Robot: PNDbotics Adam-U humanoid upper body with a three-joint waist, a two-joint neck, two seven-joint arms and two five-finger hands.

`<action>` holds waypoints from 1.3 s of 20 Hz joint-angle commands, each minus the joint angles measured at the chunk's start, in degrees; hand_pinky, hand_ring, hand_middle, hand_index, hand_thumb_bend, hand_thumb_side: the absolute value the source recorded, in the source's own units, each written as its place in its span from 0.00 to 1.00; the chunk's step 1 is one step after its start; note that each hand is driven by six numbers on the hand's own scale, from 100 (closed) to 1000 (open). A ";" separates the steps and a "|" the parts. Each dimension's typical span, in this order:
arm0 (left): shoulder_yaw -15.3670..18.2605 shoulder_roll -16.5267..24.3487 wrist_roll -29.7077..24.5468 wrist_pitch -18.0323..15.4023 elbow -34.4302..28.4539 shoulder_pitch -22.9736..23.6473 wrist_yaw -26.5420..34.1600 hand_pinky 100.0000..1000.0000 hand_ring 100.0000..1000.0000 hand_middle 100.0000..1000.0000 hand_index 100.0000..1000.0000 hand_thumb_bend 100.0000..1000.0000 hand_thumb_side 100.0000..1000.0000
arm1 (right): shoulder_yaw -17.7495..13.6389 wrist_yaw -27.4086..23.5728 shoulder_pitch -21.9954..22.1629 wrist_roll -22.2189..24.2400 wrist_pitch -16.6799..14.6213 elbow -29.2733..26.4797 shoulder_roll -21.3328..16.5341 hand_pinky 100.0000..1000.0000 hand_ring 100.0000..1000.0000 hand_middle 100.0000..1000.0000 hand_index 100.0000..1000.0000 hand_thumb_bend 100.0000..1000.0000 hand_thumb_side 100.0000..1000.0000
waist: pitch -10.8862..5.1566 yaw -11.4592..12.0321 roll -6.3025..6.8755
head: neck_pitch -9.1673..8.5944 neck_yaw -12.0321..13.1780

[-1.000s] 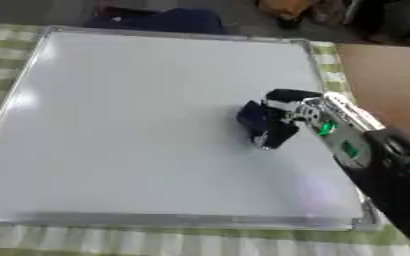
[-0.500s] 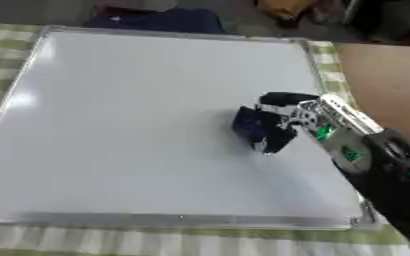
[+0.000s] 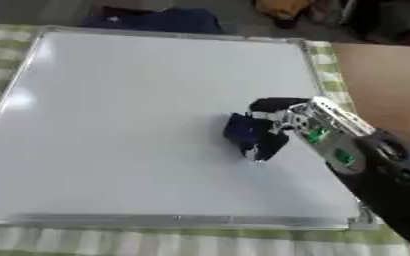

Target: Wipe the whiteboard clean with a brush.

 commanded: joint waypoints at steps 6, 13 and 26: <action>0.02 0.71 -0.19 -0.19 -1.07 -0.59 0.22 0.61 0.77 0.74 0.79 0.12 1.00 | 2.61 0.01 0.18 2.25 -1.09 0.51 -0.75 0.49 0.58 0.15 0.41 0.00 0.19 | -0.81 0.19 0.13 | -0.24 -0.26; 0.04 0.73 -0.23 -0.13 -1.07 -0.70 0.20 0.61 0.77 0.74 0.79 0.12 1.00 | 3.39 -1.57 0.74 3.78 -1.22 -3.17 -1.54 0.48 0.57 0.14 0.41 0.00 0.19 | -0.82 0.17 0.03 | -0.37 -0.24; -0.03 0.68 -0.34 -0.12 -1.07 -0.69 0.26 0.61 0.77 0.74 0.79 0.12 1.00 | 2.61 0.32 -0.10 2.62 -0.33 0.07 -0.79 0.49 0.57 0.15 0.41 0.00 0.19 | -0.68 0.44 0.17 | -0.79 -0.36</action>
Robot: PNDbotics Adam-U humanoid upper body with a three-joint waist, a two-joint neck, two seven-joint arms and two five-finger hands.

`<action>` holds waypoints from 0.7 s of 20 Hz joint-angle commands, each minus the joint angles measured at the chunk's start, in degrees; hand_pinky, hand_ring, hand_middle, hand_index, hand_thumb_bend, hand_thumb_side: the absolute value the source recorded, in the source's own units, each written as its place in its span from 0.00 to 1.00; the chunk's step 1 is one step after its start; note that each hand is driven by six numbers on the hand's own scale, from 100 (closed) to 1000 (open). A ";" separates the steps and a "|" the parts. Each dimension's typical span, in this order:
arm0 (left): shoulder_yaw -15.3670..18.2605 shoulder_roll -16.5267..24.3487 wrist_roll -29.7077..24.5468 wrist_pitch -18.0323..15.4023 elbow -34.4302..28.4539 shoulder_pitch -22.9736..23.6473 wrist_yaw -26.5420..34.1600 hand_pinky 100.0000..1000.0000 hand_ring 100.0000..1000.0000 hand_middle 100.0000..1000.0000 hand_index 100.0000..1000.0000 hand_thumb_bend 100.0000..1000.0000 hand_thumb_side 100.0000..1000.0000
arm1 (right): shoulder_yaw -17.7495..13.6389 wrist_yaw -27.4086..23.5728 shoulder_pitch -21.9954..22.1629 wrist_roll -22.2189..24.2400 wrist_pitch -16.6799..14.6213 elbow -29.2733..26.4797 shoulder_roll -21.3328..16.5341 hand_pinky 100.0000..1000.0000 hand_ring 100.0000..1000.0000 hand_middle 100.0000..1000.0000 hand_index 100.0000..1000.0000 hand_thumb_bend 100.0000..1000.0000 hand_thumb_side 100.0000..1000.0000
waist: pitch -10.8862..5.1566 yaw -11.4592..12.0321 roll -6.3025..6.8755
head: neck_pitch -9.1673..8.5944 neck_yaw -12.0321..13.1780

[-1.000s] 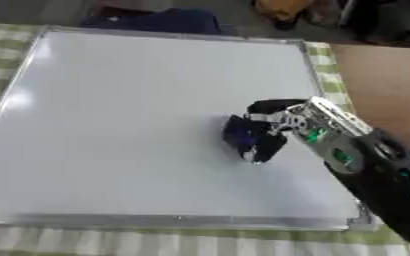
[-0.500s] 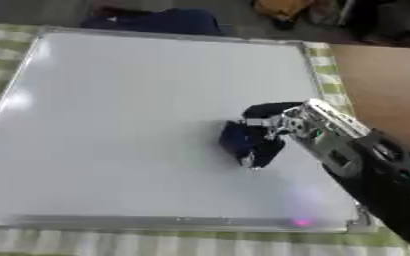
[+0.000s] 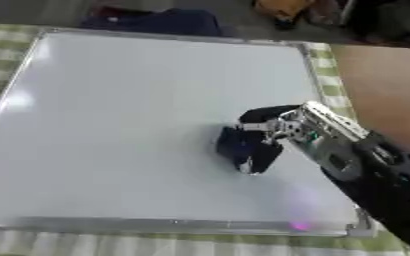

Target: Wipe the whiteboard clean with a brush.

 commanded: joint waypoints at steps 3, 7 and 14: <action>-0.01 0.69 -0.23 0.00 -1.07 -0.53 0.03 0.61 0.77 0.74 0.79 0.12 1.00 | -0.22 1.76 -0.22 -1.43 0.16 3.85 -0.17 0.49 0.58 0.15 0.42 0.00 0.18 | -0.37 0.31 0.35 | -0.79 -0.07; -0.01 0.68 -0.23 0.00 -1.07 -0.52 -0.03 0.61 0.77 0.74 0.79 0.12 1.00 | -0.63 3.08 -0.68 -2.54 -0.13 5.29 -0.28 0.49 0.58 0.15 0.42 0.00 0.18 | -0.07 0.45 0.30 | -0.89 -0.05; 0.00 0.71 -0.27 0.00 -1.07 -0.51 -0.11 0.61 0.77 0.74 0.79 0.12 1.00 | -1.88 3.96 -1.27 -4.03 0.05 7.52 -0.49 0.49 0.58 0.15 0.42 0.00 0.18 | 0.20 0.40 0.28 | -1.02 -0.01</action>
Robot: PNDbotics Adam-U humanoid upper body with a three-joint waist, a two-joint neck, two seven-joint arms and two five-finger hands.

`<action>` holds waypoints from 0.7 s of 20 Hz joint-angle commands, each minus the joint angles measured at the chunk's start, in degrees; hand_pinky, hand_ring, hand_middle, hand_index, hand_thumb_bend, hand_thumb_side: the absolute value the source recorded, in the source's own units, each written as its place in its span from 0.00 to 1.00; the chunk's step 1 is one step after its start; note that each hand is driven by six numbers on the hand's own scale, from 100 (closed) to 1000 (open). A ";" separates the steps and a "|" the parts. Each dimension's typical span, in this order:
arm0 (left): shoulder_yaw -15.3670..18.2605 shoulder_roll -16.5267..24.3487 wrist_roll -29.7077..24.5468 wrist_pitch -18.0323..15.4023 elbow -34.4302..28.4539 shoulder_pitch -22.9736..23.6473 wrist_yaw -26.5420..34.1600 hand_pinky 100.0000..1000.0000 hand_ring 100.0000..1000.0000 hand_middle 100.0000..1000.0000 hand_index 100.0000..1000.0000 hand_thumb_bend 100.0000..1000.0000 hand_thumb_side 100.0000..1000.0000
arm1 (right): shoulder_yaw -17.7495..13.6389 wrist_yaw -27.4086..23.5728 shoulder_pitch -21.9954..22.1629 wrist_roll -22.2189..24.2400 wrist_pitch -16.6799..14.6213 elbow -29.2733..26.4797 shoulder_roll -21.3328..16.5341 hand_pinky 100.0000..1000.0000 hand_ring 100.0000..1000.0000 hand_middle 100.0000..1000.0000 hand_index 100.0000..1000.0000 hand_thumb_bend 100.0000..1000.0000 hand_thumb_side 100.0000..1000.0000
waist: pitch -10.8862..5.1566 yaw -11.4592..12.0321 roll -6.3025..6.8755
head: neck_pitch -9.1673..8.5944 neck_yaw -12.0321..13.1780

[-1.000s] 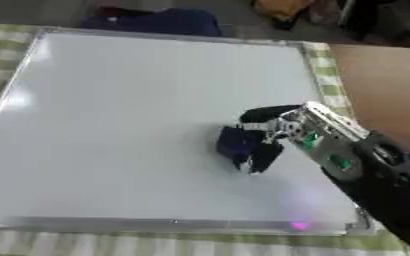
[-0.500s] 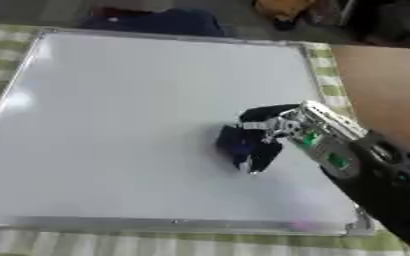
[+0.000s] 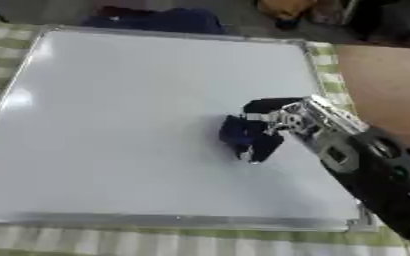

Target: Wipe the whiteboard clean with a brush.

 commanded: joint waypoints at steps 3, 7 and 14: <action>-0.01 0.72 -0.25 -0.02 -1.07 -0.51 -0.18 0.61 0.77 0.74 0.79 0.12 1.00 | -0.16 1.56 0.41 -0.75 0.45 3.75 -1.02 0.49 0.58 0.15 0.42 0.00 0.17 | -0.35 0.06 0.30 | -0.66 0.02; -0.01 0.72 -0.30 -0.02 -1.07 -0.49 -0.17 0.61 0.77 0.74 0.79 0.12 1.00 | -0.92 2.23 0.17 -1.39 0.91 5.65 -0.94 0.49 0.58 0.15 0.42 0.00 0.17 | -0.32 0.14 0.34 | -0.75 0.05; 0.02 0.72 -0.32 -0.08 -1.07 -0.54 -0.13 0.61 0.77 0.74 0.79 0.12 1.00 | -1.68 2.25 -0.11 -2.09 0.66 8.02 -0.59 0.49 0.58 0.15 0.44 0.00 0.19 | -0.34 0.15 0.39 | -0.91 0.16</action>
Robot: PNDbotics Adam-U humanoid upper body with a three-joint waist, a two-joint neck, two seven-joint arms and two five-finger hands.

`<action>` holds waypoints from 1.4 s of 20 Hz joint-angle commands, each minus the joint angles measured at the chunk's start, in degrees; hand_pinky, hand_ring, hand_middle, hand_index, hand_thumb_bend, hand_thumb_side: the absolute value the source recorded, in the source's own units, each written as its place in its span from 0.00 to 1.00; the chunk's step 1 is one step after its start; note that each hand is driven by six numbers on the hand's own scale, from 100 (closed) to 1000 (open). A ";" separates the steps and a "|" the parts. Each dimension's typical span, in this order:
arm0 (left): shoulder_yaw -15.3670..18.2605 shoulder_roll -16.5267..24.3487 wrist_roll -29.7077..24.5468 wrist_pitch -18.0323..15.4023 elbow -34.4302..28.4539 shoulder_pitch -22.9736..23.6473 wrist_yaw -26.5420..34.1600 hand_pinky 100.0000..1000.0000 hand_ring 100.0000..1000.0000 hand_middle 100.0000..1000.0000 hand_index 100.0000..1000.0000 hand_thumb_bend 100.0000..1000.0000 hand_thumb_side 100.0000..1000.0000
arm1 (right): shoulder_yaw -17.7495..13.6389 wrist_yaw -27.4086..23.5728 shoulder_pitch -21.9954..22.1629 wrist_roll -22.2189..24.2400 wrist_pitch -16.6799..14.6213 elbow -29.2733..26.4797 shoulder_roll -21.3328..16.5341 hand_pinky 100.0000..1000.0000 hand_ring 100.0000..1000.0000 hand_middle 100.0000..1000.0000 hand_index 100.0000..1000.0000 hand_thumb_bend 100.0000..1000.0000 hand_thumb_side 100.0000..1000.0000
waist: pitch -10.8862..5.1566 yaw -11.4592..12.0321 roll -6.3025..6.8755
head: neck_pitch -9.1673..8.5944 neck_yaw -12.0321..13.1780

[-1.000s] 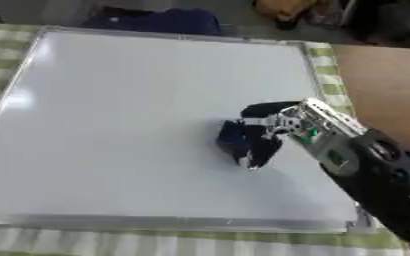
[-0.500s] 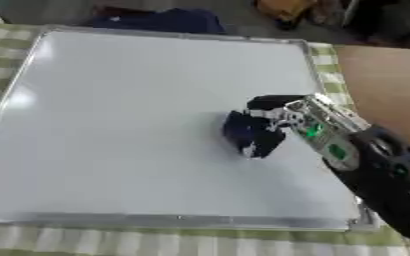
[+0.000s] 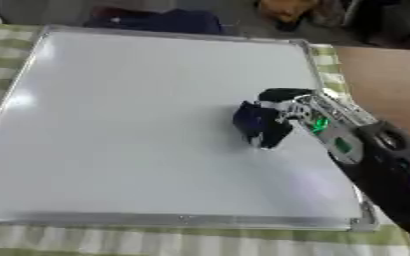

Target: Wipe the whiteboard clean with a brush.

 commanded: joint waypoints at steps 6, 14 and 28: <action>0.00 0.73 -0.21 -0.15 -1.07 -0.58 -0.08 0.61 0.77 0.75 0.79 0.12 1.00 | 0.99 0.31 1.04 0.62 -0.84 2.37 -0.77 0.51 0.60 0.23 0.37 0.00 0.27 | -0.47 0.08 0.44 | -0.74 0.15; 0.02 0.71 -0.25 -0.09 -1.07 -0.68 0.02 0.61 0.77 0.75 0.79 0.12 1.00 | 1.40 0.14 1.17 1.30 -1.79 1.74 -0.91 0.53 0.63 0.34 0.26 0.00 0.32 | -0.62 0.00 0.50 | -0.84 0.17; 0.04 0.70 -0.44 0.02 -1.07 -0.70 0.10 0.61 0.77 0.75 0.79 0.12 1.00 | 3.83 -1.31 2.13 4.60 -4.16 -3.87 -1.68 0.55 0.67 0.49 0.20 0.00 0.34 | -0.76 -0.26 0.42 | -1.02 0.27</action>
